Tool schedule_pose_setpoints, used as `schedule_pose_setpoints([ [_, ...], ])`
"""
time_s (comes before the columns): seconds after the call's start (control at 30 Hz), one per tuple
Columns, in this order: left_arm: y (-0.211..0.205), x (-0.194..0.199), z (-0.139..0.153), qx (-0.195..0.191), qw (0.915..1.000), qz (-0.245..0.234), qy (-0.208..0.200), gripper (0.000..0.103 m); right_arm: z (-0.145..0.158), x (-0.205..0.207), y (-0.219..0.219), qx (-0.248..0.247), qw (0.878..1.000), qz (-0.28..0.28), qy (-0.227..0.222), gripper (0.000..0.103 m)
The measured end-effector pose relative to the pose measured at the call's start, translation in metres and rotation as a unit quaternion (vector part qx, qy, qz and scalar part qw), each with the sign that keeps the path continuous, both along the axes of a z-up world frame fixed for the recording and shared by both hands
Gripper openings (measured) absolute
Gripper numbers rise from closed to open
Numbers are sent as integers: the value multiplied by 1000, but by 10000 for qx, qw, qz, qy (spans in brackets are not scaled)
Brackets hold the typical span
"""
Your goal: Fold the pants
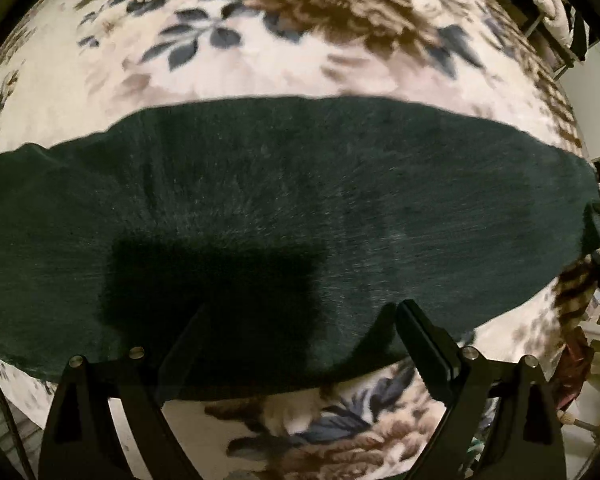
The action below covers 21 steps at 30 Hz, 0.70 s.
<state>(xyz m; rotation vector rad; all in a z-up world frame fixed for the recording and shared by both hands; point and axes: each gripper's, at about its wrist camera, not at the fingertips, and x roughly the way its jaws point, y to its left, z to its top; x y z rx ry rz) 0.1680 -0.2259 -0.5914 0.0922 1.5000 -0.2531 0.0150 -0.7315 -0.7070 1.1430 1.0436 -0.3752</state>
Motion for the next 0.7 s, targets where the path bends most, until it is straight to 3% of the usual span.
schedule_pose_setpoints([
  [0.07, 0, 2, -4, 23, 10000, 2, 8, 94, 1, 10, 2, -390, 9991, -104, -92, 17],
  [0.13, -1, 4, -5, 2, 10000, 17, 5, 94, 17, 15, 10, -725, 9972, -67, -174, 15],
  [0.2, -2, 5, -5, 29, 10000, 46, 18, 94, 49, 13, 28, -1178, 9915, 156, -531, 14],
  [0.27, -2, 6, -6, 17, 10000, 53, 10, 94, 69, 5, 38, -1187, 9888, 231, -879, 14],
  [0.33, -2, 6, -6, 11, 10000, 58, 2, 94, 68, 2, 39, -917, 9894, 282, -1095, 14],
  [0.4, -4, 8, -5, -5, 10000, 98, 1, 94, 41, 3, 29, -423, 9953, 104, -861, 23],
  [0.5, -1, 6, -5, -40, 9999, 127, 16, 94, 12, 2, 14, -137, 9991, -246, -326, 24],
  [0.57, 3, 3, -7, -65, 9999, 124, 26, 94, 22, -1, 18, -319, 9982, -229, -455, 24],
  [0.7, 7, 4, -7, -52, 10000, 79, 29, 94, 47, -29, 35, -680, 9966, -363, -288, 24],
])
